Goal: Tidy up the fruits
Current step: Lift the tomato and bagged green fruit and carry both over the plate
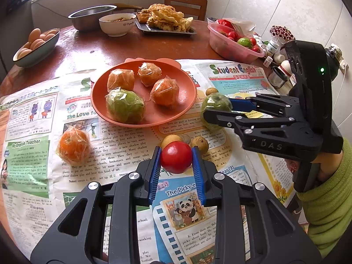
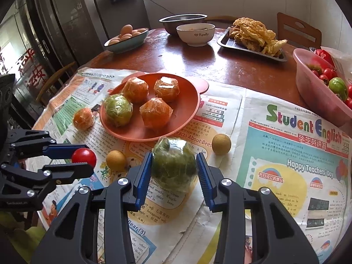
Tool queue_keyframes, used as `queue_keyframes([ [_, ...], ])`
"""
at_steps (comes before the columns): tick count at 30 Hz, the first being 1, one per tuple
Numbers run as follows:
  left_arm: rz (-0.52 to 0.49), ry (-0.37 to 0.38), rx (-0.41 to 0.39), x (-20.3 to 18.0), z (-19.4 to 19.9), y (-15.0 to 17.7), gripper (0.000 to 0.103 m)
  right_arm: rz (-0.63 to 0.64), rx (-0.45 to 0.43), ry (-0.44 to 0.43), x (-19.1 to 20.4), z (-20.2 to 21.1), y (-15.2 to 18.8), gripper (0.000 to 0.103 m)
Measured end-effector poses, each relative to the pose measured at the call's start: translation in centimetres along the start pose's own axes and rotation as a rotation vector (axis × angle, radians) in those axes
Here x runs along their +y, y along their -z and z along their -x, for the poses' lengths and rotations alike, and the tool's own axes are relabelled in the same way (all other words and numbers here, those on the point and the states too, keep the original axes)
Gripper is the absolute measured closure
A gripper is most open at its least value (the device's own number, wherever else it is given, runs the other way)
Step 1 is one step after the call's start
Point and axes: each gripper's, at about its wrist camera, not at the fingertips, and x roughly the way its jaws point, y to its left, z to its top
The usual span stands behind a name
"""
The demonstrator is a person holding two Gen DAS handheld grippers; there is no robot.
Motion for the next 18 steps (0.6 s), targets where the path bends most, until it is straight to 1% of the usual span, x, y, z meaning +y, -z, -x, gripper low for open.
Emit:
queue_keyframes([
  [5, 0.002, -0.001, -0.003, 0.0, 0.0, -0.1, 0.083, -0.001, 0.001, -0.006, 0.0, -0.2, 0.1, 0.065],
  [9, 0.002, 0.0, -0.012, 0.2, 0.3, -0.4, 0.083, -0.01, -0.019, -0.015, -0.4, 0.6, -0.2, 0.065],
  [11, 0.002, -0.001, -0.015, 0.4, 0.4, -0.6, 0.083, -0.017, -0.037, -0.031, -0.6, 1.2, -0.5, 0.065],
  [18, -0.002, -0.004, -0.026, 0.6, 0.6, -1.8, 0.083, -0.027, -0.087, -0.046, -1.2, 2.7, -2.7, 0.065],
])
